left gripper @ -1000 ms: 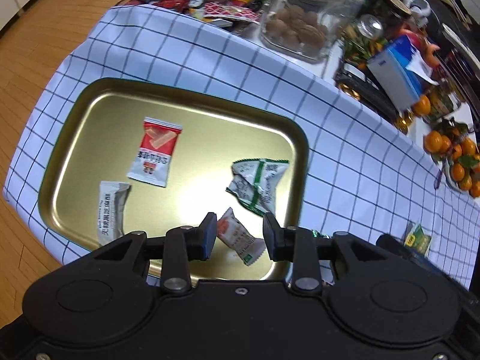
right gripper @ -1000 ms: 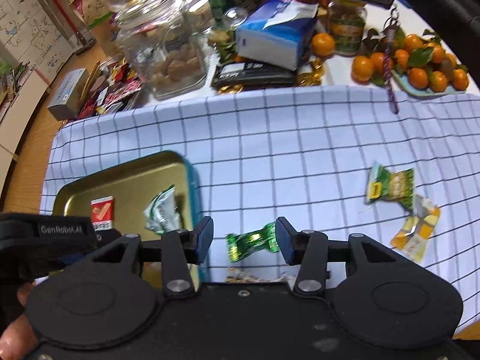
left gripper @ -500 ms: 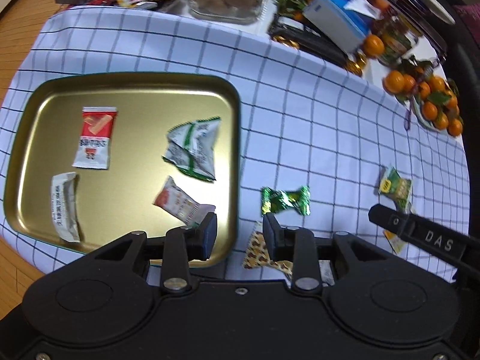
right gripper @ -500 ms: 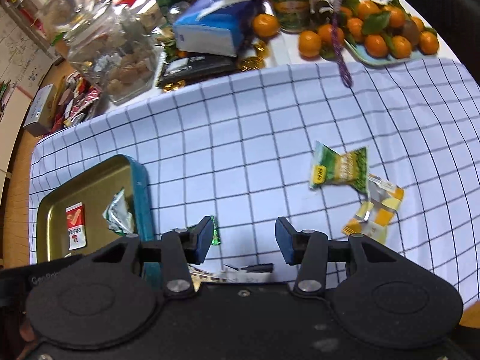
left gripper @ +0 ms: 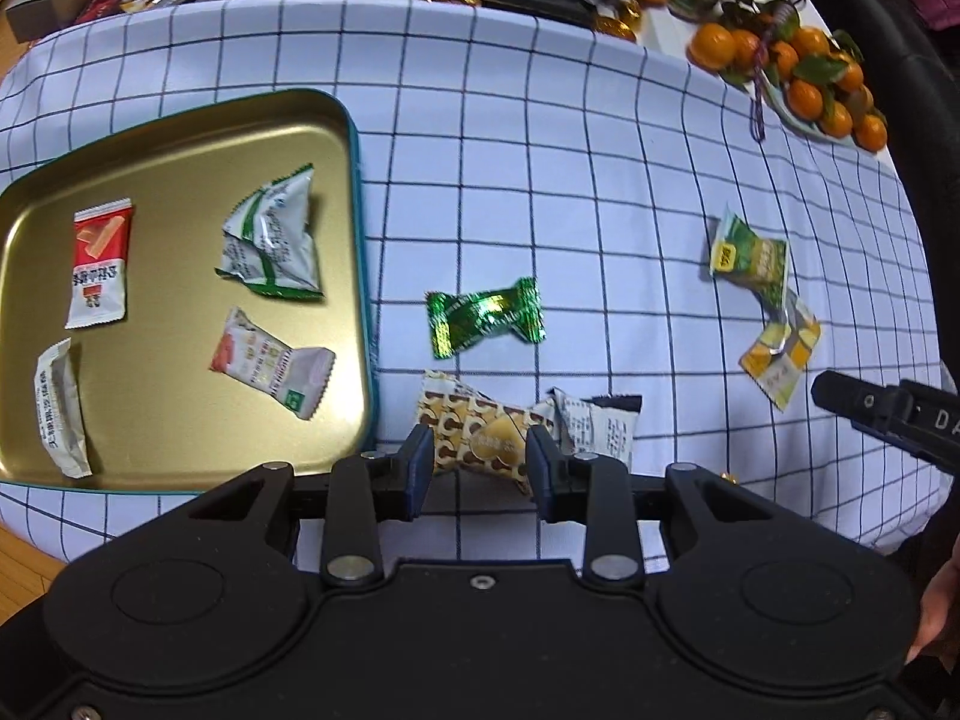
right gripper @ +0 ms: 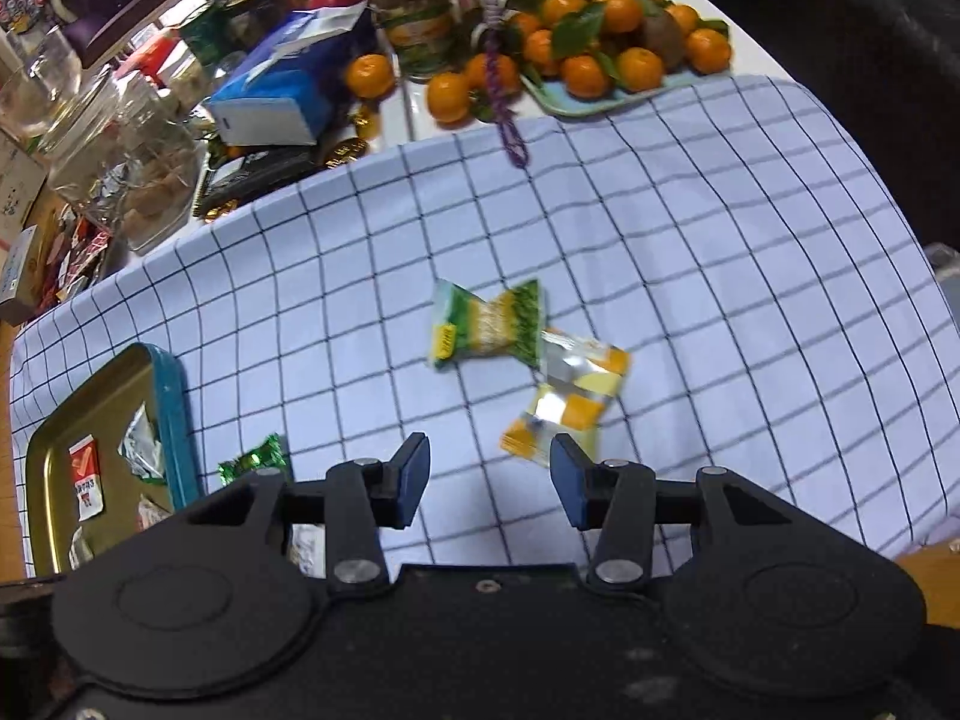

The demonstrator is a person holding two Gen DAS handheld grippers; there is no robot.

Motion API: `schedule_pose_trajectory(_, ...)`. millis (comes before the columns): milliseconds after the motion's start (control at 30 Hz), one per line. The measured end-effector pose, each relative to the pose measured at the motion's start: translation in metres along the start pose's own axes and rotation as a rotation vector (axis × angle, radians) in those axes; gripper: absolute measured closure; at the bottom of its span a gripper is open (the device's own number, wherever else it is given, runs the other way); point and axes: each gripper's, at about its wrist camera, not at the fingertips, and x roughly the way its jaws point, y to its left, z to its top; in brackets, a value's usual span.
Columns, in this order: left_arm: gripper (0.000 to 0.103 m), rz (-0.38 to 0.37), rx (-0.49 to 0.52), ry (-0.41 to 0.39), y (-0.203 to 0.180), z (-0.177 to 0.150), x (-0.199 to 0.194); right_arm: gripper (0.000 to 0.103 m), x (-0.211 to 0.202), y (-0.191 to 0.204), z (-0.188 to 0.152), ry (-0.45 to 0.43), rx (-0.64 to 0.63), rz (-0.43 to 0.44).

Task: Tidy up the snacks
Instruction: 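Close the left tool on the brown heart-print packet while the right tool grasps the yellow-silver packet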

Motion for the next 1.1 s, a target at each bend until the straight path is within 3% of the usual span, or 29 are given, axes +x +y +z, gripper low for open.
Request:
schedule_pose_trajectory(167, 0.062, -0.014, 0.015, 0.037, -0.002, -0.009, 0.008, 0.055, 0.003, -0.015, -0.013, 0.086, 0.030, 0.033)
schedule_pose_trajectory(467, 0.062, 0.032, 0.003, 0.082, -0.004, -0.012, 0.028, 0.055, 0.006, -0.015, -0.010, 0.079, 0.042, 0.042)
schedule_pose_trajectory(700, 0.062, 0.028, -0.031, 0.050, -0.015, 0.009, 0.040, 0.055, 0.007, -0.023, -0.009, 0.068, 0.034, 0.027)
schedule_pose_trajectory(900, 0.062, -0.035, -0.064, 0.065, -0.022, 0.024, 0.054, 0.055, 0.014, -0.043, 0.001, 0.053, 0.143, -0.011)
schedule_pose_trajectory(1100, 0.062, -0.086, -0.049, 0.049, -0.040, 0.036, 0.059, 0.054, 0.013, -0.050, 0.014, -0.019, 0.249, -0.010)
